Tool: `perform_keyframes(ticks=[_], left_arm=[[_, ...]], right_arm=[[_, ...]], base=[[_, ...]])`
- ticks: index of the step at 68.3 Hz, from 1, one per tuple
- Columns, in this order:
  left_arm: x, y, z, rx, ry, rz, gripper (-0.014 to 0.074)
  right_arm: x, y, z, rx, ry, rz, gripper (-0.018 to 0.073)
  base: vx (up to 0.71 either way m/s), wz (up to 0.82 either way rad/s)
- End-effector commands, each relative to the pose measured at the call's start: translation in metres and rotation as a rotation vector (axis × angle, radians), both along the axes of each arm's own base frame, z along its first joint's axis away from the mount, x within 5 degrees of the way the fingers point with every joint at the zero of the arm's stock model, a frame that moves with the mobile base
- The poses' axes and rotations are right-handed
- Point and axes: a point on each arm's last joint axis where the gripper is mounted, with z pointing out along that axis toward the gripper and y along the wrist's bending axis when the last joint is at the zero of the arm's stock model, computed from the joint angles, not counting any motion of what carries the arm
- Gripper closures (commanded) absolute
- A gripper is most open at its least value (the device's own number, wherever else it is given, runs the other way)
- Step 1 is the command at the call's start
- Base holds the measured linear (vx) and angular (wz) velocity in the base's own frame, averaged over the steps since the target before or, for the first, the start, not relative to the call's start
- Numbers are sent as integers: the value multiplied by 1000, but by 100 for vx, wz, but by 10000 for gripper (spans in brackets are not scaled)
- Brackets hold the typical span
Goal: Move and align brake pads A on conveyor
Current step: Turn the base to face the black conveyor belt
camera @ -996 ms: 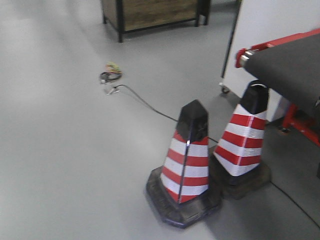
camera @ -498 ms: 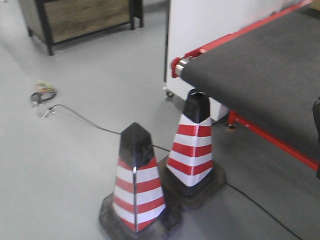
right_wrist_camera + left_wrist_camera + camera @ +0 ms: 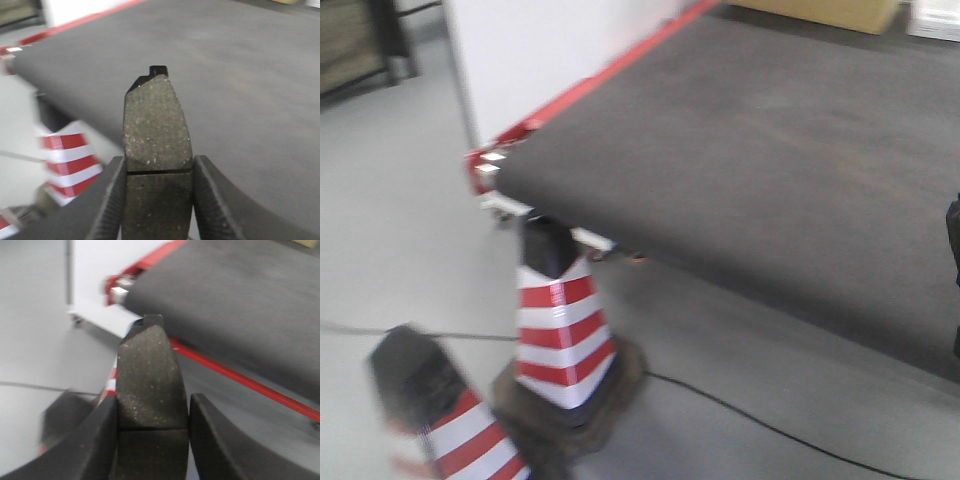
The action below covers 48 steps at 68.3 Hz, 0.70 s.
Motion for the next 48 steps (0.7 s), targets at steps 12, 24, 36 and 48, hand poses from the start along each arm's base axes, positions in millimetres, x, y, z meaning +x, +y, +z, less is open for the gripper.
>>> perform_keyframes(ticks=[12, 24, 36, 48], left_arm=[[2, -3, 15, -15, -97, -35, 416], [2, -3, 15, -15, -98, -36, 416], [2, -3, 15, -15, -98, -36, 416], [2, -3, 15, -15, -98, -36, 416]], right_arm=[[2, 0, 19, 2, -126, -4, 482], [2, 0, 19, 2, -126, -4, 482], [2, 0, 19, 2, -126, -4, 482], [2, 0, 19, 2, -126, -4, 482]], base=[[19, -72], [20, -63], [23, -50], [26, -37]])
